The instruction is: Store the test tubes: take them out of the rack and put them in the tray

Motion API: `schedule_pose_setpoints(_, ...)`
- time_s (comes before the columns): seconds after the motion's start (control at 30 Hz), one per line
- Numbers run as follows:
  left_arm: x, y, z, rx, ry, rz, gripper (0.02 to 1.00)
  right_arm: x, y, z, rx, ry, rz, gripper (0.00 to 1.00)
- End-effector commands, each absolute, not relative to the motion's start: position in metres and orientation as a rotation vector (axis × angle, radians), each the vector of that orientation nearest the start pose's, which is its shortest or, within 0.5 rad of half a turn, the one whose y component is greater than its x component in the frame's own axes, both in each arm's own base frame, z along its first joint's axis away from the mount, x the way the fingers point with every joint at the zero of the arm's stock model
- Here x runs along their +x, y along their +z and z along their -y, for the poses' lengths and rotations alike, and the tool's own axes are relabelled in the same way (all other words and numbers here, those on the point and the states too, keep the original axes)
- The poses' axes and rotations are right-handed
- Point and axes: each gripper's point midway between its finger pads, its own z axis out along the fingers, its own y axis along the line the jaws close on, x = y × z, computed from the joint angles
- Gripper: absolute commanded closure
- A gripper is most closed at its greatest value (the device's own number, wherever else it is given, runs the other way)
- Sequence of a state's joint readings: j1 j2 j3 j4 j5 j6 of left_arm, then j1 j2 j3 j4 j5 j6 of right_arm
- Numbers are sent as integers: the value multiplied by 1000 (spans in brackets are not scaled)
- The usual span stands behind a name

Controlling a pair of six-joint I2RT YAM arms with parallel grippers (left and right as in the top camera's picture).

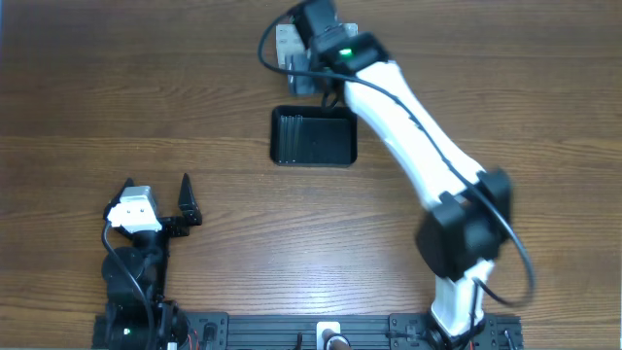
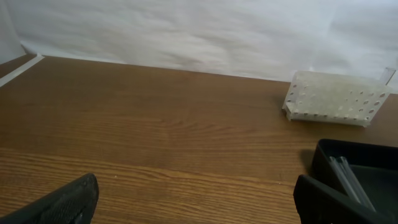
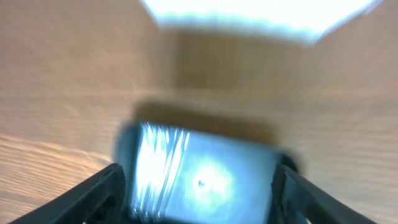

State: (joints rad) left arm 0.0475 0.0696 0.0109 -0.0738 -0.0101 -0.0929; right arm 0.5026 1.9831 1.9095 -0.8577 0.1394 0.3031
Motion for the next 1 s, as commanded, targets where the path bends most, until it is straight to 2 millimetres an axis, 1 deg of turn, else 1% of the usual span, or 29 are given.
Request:
schedule_pose_setpoints(0.03,248,143,-13,-109,-17,-1702,18,509,240,-191,-217,-7,-2290,141)
schedule_pose_setpoints(0.07,248,143,-13,-109,-17,-1702,20,519,239,-189,-223,-15,-2270,130)
schedule_pose_setpoints(0.1,248,143,-13,-109,-17,-1702,18,534,232,-184,-225,-30,-2245,115)
schedule_pose_setpoints(0.13,248,143,-13,-109,-17,-1702,18,538,230,-183,-226,-34,-2239,106)
schedule_pose_setpoints(0.17,248,143,-13,-109,-17,-1702,18,547,223,-180,-222,-42,-2232,95)
schedule_pose_setpoints(0.23,248,143,-13,-109,-17,-1702,18,563,207,-174,-206,-49,-2226,64)
schedule_pose_setpoints(0.3,248,143,-13,-109,-17,-1702,18,577,186,-170,-191,-54,-2230,56)
schedule_pose_setpoints(0.37,248,143,-13,-109,-17,-1702,18,585,169,-168,-185,-61,-2240,49)
schedule_pose_setpoints(0.5,248,143,-13,-108,-16,-1702,18,595,141,-167,-179,-71,-2255,47)
schedule_pose_setpoints(0.67,248,143,-13,-109,-17,-1701,18,604,119,-162,-162,-76,-2262,64)
schedule_pose_setpoints(0.8,248,143,-13,-109,-17,-1702,18,606,109,-159,-156,-83,-2277,102)
schedule_pose_setpoints(0.93,248,143,-13,-108,-16,-1702,18,606,108,-153,-116,-74,-2284,154)
schedule_pose_setpoints(1.0,248,143,-13,-109,-17,-1701,18,606,107,-151,-91,-67,-2289,202)
